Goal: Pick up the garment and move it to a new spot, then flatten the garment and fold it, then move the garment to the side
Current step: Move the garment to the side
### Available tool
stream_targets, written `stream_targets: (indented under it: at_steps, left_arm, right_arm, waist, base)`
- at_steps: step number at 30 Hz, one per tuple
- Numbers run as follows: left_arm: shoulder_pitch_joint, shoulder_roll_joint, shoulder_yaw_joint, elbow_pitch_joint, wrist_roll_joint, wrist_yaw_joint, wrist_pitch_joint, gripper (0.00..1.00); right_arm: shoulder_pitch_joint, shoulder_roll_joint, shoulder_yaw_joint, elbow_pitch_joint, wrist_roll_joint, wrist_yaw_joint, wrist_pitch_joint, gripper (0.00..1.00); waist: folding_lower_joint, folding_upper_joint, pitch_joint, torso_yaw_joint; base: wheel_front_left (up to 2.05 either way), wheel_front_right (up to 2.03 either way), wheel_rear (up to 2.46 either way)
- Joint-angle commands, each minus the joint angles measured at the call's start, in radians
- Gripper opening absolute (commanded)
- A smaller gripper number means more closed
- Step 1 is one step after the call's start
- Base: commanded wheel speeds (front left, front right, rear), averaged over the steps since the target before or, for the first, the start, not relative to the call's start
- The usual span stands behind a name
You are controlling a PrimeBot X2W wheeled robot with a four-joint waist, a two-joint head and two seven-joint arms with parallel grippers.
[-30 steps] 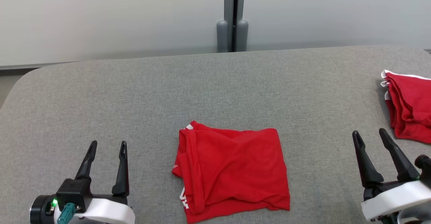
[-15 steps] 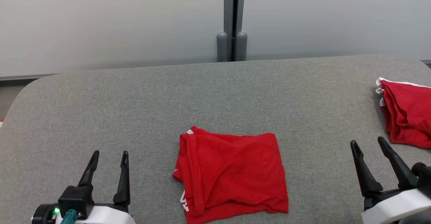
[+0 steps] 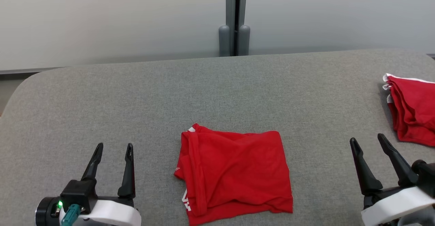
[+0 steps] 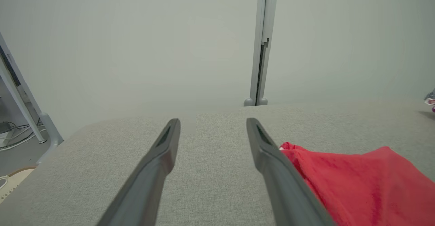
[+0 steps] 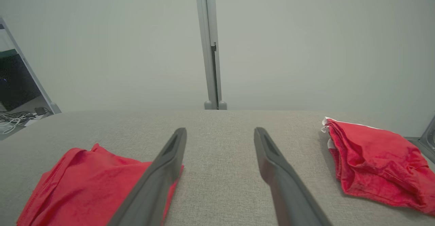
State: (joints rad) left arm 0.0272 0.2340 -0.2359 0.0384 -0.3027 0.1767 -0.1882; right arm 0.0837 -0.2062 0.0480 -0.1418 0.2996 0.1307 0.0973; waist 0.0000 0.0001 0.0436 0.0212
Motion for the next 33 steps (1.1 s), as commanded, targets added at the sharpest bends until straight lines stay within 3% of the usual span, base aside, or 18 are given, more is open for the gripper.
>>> stream_targets:
  at_steps: [1,9,19,20,21,27,33]
  left_arm:
    - [-0.023,-0.003,0.0,-0.008,-0.006,0.003,0.0,1.0]
    - [-0.132,-0.023,-0.029,-0.003,0.015,-0.013,-0.018,1.0]
    - [-0.226,-0.06,-0.039,0.024,0.024,-0.019,-0.059,1.0]
    - [-0.23,-0.061,-0.037,0.024,0.026,-0.018,-0.061,1.0]
    - [-0.233,-0.062,-0.037,0.024,0.029,-0.018,-0.064,1.0]
    - [-0.253,-0.061,-0.037,0.031,0.042,-0.022,-0.072,1.0]
    - [-0.283,-0.05,-0.032,0.02,0.056,-0.023,-0.075,1.0]
  right_arm:
    - [-0.014,-0.006,0.01,0.005,0.002,0.0,0.004,1.0]
    - [-0.082,-0.039,0.154,0.165,0.047,0.0,-0.009,1.0]
    - [-0.219,-0.009,0.316,0.48,0.138,0.0,-0.057,1.0]
    - [-0.228,-0.009,0.33,0.502,0.147,0.0,-0.059,0.61]
    - [-0.238,-0.008,0.342,0.514,0.16,0.0,-0.069,0.0]
    - [-0.291,-0.045,0.403,0.546,0.187,-0.001,-0.102,0.0]
    - [-0.354,-0.099,0.426,0.522,0.176,-0.002,-0.145,0.0]
  waist:
    - [0.0,-0.0001,0.016,0.011]
    - [0.0,-0.0001,0.115,0.073]
    - [0.0,-0.0001,0.204,0.121]
    - [0.0,-0.0001,0.21,0.121]
    - [0.0,-0.0001,0.214,0.121]
    - [0.0,-0.0001,0.238,0.092]
    - [0.0,-0.0001,0.26,-0.022]
  base:
    - [0.0,0.0,0.0]
    - [0.0,0.0,0.0]
    - [0.0,0.0,0.0]
    - [0.0,0.0,0.0]
    - [0.0,0.0,0.0]
    - [0.0,0.0,0.0]
    - [0.0,0.0,0.0]
